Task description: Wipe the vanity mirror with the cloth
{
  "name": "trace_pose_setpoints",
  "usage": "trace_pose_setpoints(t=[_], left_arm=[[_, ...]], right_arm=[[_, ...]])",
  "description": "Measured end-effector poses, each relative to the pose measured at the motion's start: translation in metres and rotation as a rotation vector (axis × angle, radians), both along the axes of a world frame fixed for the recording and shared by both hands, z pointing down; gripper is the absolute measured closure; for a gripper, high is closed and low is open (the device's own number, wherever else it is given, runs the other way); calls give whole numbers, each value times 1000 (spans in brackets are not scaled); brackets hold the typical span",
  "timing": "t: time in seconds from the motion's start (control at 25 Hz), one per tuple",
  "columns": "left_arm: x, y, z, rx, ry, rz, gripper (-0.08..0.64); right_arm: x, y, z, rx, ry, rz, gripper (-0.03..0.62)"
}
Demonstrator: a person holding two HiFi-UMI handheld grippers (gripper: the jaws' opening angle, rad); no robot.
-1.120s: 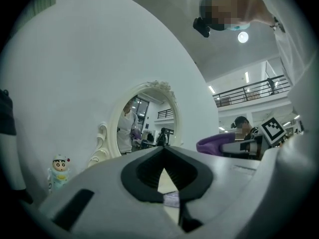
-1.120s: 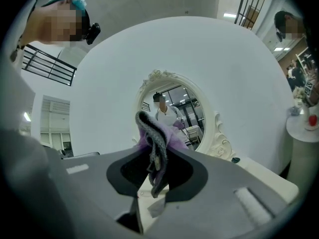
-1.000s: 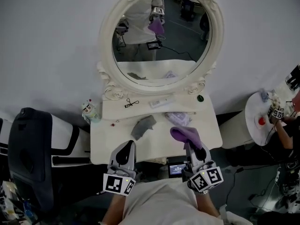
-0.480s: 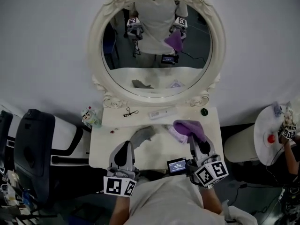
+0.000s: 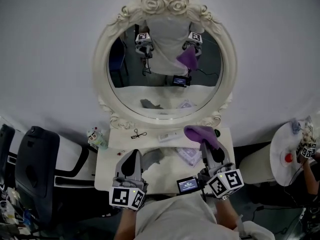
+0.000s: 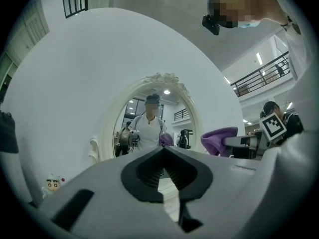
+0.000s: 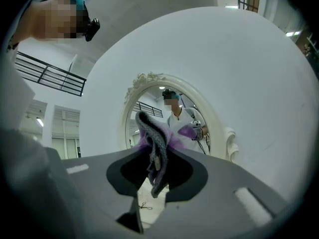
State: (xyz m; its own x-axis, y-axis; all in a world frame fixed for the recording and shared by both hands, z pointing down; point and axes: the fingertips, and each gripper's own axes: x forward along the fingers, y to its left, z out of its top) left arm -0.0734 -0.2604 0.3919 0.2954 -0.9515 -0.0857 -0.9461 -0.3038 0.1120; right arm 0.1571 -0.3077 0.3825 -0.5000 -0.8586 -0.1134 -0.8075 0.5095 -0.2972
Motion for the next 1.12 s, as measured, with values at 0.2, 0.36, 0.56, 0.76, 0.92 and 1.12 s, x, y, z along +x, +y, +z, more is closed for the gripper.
trace_pose_setpoints(t=[0.2,0.36,0.56,0.76,0.92,1.12], left_arm=[[-12,-35,-38,23,-21,23,560],[-25,-54,-73,56,-31,34,560],[-40,-70,-115,84,-16,37,561],[-50,-76,-150,94,-39,51,560],[-58,-70,-162,100,-104,36,560],[-79,-60,-165,102,-120,-24,560]], right_arm=[[-24,-39,-60,106,31,7,517],[-50,-65,-113,165,57,20,517],[-91,-85,-174,256,98,13,517],[-128,-109,-221,308,126,26,518],[-154,-121,-249,355,148,28,518],[-178,-136,-259,367,166,17,518]])
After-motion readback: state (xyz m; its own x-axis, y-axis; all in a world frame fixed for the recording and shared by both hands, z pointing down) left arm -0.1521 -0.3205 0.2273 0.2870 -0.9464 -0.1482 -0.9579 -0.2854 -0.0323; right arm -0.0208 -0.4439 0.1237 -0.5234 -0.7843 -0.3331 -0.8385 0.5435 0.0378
